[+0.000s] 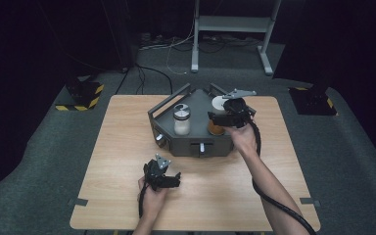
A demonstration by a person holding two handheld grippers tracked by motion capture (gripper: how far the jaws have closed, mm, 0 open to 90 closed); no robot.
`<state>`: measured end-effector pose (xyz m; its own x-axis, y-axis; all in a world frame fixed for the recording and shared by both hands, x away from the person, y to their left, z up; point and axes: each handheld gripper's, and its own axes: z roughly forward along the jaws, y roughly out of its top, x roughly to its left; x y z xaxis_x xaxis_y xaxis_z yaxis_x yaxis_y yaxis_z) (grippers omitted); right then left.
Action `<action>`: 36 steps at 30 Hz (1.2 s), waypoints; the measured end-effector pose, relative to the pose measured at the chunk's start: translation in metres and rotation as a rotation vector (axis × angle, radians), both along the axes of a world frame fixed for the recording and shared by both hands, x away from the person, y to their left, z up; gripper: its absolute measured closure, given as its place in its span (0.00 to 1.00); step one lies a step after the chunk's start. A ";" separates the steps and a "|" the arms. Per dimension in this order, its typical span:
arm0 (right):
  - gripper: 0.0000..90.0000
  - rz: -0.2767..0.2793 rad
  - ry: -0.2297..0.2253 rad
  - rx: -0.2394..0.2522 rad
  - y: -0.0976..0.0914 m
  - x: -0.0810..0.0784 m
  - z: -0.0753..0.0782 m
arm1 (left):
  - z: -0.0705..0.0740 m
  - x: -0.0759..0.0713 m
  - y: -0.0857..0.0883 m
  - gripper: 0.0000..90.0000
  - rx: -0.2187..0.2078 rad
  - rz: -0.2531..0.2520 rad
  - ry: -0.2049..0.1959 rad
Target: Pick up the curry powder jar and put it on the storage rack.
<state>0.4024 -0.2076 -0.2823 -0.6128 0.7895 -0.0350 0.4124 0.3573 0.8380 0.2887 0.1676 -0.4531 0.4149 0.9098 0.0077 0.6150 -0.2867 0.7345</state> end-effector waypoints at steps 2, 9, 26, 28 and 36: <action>0.32 -0.001 0.002 0.005 -0.001 0.000 0.000 | 0.000 0.000 0.000 0.09 0.000 0.000 0.000; 0.16 0.006 -0.001 0.072 -0.017 -0.003 -0.004 | 0.000 0.000 0.000 0.09 -0.001 0.000 0.000; 0.14 0.019 -0.016 0.076 -0.033 -0.015 -0.009 | 0.000 0.000 0.000 0.09 -0.002 0.001 0.000; 0.14 0.017 -0.019 0.078 -0.035 -0.017 -0.010 | 0.000 0.000 0.000 0.09 -0.002 0.001 0.000; 0.14 0.015 -0.017 0.082 -0.044 -0.022 -0.015 | 0.000 0.000 0.000 0.09 -0.002 0.001 0.000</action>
